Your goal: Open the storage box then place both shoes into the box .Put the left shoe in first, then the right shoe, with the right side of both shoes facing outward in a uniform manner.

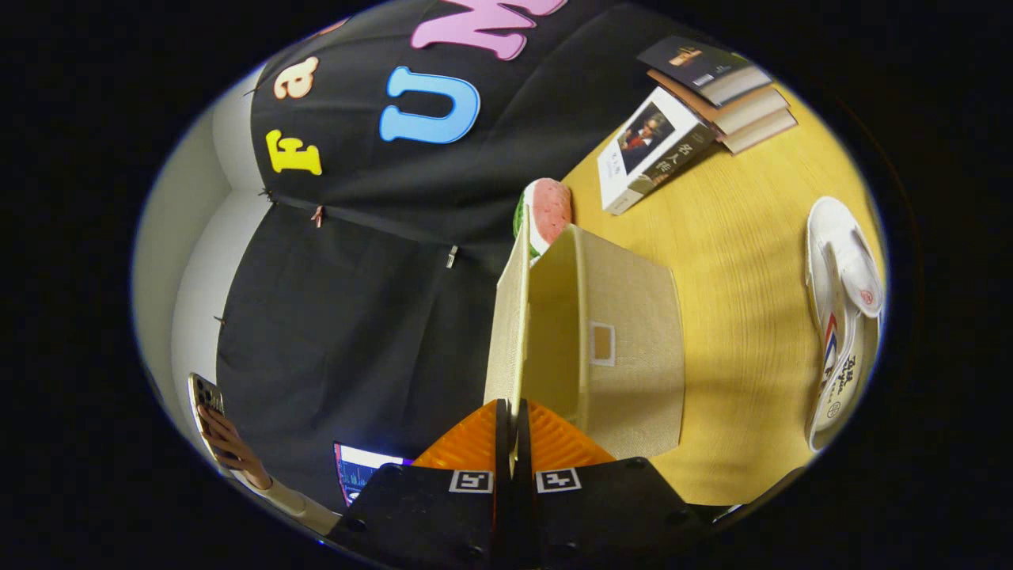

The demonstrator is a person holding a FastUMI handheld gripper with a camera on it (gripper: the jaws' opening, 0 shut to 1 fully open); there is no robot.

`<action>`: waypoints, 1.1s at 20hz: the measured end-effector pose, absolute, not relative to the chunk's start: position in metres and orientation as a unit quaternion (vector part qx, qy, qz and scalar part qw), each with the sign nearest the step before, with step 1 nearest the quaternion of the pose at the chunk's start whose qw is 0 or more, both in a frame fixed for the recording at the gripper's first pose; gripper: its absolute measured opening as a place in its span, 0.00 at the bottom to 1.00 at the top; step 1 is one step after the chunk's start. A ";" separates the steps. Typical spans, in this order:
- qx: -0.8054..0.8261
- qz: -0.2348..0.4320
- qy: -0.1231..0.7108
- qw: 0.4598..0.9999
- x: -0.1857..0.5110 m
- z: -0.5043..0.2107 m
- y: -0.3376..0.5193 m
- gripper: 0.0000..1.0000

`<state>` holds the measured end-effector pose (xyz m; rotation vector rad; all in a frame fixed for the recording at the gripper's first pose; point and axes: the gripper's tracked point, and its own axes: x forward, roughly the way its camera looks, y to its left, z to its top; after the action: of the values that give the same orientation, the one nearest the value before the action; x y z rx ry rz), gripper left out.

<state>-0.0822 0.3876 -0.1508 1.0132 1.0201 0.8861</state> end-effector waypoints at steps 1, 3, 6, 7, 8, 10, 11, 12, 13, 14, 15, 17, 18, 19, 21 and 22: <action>0.439 0.398 0.443 0.673 -0.082 -0.139 0.391 0.05; 0.417 0.415 0.426 0.687 -0.086 -0.113 0.403 0.06; 0.396 0.445 0.402 0.696 -0.089 -0.072 0.428 0.06; 0.385 0.454 0.398 0.698 -0.091 -0.062 0.437 0.06; 0.371 0.462 0.394 0.703 -0.094 -0.054 0.447 0.06; 0.352 0.479 0.384 0.707 -0.099 -0.036 0.467 0.06; 0.347 0.486 0.382 0.705 -0.100 -0.029 0.478 0.06; 0.342 0.491 0.382 0.704 -0.103 -0.025 0.488 0.06; 0.339 0.495 0.383 0.702 -0.105 -0.022 0.499 0.06; 0.337 0.499 0.383 0.700 -0.109 -0.017 0.506 0.06; 0.335 0.502 0.384 0.699 -0.112 -0.016 0.514 0.06; 0.334 0.505 0.383 0.697 -0.114 -0.013 0.532 0.06; 0.332 0.508 0.383 0.697 -0.116 -0.011 0.541 0.07; 0.331 0.515 0.382 0.692 -0.120 -0.008 0.549 0.09; 0.314 0.533 0.374 0.691 -0.129 -0.005 0.564 0.18; 0.303 0.540 0.373 0.691 -0.132 -0.006 0.571 0.29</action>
<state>-0.1324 0.5711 -0.0058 0.6763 0.8339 1.2073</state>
